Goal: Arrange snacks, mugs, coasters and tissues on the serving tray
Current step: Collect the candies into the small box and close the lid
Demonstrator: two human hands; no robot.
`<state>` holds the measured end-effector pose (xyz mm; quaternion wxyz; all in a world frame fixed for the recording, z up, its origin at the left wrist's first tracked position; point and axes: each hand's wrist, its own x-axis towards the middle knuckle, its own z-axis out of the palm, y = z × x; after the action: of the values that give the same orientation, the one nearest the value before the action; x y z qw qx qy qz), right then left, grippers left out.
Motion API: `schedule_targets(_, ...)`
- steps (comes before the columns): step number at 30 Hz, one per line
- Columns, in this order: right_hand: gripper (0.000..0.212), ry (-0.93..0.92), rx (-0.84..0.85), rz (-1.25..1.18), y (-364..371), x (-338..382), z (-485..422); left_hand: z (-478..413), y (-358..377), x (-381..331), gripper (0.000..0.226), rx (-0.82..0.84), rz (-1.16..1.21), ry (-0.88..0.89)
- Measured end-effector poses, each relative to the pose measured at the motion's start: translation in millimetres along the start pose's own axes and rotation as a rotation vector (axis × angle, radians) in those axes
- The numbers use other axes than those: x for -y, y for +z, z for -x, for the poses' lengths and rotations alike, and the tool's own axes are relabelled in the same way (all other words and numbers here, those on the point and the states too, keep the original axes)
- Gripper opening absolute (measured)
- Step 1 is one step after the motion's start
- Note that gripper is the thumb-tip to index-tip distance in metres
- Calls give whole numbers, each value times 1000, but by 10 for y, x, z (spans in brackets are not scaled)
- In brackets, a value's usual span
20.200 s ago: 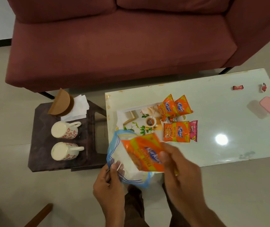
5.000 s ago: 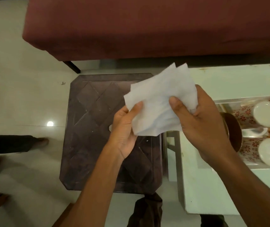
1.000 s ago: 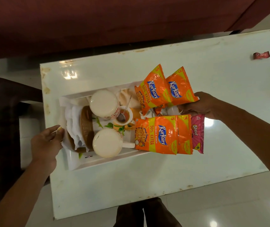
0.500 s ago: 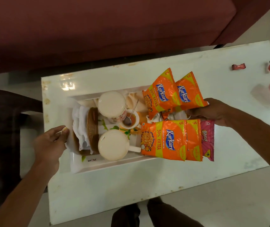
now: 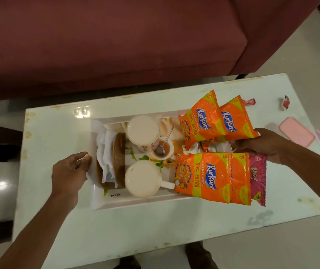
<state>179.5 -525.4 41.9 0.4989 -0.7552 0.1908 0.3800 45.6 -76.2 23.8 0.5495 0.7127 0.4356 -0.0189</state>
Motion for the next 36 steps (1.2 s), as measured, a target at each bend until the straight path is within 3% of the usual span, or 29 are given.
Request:
schedule_targets(3,74,5,-11,39,-249,-50,-90,102,300,-17,23,-22,-3,-26)
schedule_targets(7,26,29,0,-6,-472,-131,-253,130,595,27,22,-55,-42,-53)
schedule_targets(10,16,44,-11,-16,-564,-222,-394,109,759,73,24,-80,-67,-78)
schedule_targets(29,12,104,13,-50,-584,-575,-879,-233,1103,411,20,-119,-166,-115)
schedule_targets(36,20,104,23,-55,-584,-594,-899,-232,1076,439,20,-77,-175,-92)
